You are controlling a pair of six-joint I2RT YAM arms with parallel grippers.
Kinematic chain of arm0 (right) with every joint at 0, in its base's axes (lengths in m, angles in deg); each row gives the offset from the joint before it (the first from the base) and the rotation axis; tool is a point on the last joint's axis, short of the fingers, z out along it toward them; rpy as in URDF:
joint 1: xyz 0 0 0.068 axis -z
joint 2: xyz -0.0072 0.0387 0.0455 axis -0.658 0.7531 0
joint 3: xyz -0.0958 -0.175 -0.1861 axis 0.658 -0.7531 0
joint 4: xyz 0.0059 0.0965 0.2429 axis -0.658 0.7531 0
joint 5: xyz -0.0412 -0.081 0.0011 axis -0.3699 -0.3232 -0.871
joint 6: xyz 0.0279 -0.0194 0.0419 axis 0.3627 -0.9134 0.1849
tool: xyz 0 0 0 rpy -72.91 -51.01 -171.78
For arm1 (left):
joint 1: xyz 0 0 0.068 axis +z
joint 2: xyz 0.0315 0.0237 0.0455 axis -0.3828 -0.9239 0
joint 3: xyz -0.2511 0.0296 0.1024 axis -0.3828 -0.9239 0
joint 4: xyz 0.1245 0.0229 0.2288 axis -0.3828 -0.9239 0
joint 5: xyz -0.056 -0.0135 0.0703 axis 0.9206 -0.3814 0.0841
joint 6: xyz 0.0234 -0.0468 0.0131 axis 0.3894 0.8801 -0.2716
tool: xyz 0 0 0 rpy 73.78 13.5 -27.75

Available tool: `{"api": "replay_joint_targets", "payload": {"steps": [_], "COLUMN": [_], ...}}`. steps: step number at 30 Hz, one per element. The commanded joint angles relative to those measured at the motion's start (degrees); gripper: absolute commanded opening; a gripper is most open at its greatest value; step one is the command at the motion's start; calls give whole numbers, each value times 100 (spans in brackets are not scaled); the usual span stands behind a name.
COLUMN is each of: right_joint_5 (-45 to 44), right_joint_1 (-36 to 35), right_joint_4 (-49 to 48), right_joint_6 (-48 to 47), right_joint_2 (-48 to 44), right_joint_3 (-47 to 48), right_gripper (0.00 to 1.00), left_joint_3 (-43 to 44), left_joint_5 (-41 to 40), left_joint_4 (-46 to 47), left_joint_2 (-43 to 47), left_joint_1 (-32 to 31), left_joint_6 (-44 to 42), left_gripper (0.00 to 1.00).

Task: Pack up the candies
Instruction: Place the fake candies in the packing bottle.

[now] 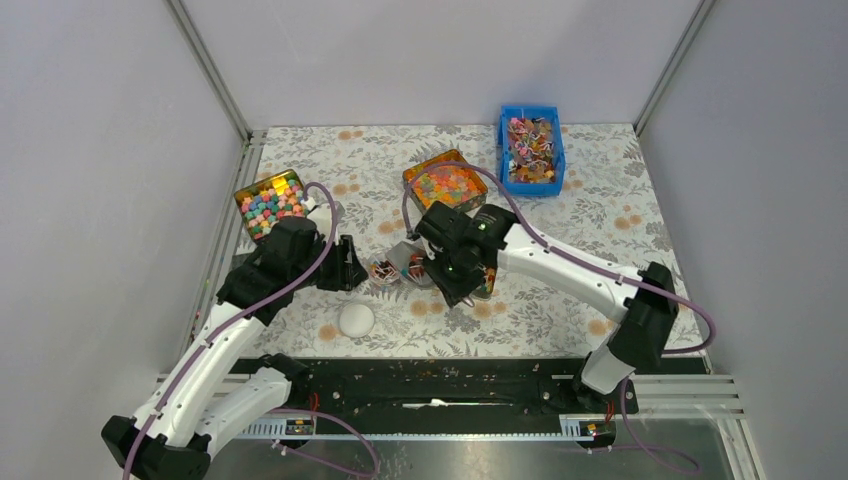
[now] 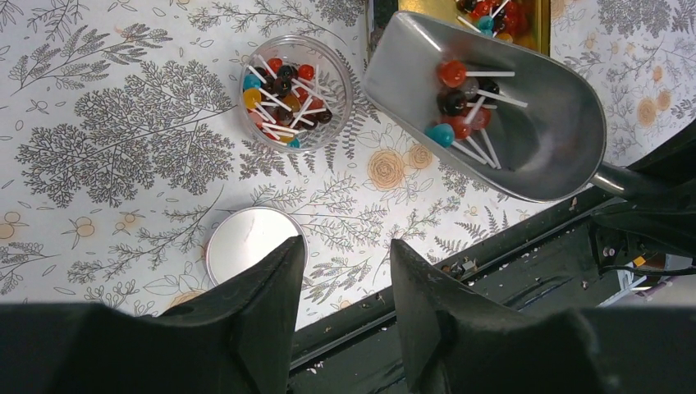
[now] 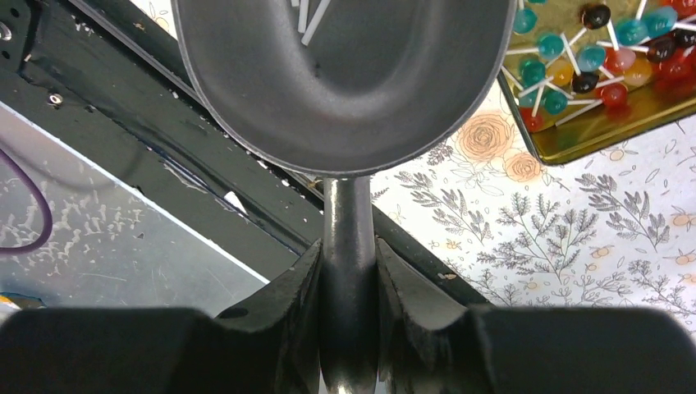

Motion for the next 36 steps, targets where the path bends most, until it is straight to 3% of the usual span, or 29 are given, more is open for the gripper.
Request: {"api": "replay_joint_targets", "payload": {"steps": [1,16,36], "right_joint_5": [147,-124,-172], "right_joint_1": [-45,-113,-159], "right_joint_4": [447,1462,2404], "right_joint_6": [-116,-619,-370], "right_joint_2": [337,1493,2500], "right_joint_3": [623,1871,3029], "right_gripper": [0,0,0], "left_joint_3": [102,20,-25], "left_joint_5": [-144,-88,-27], "left_joint_4": [101,88,131], "left_joint_2": [60,66,52], "left_joint_1": [32,49,49], "left_joint_6": [-134,-258,-219], "left_gripper": [45,45,46]}}
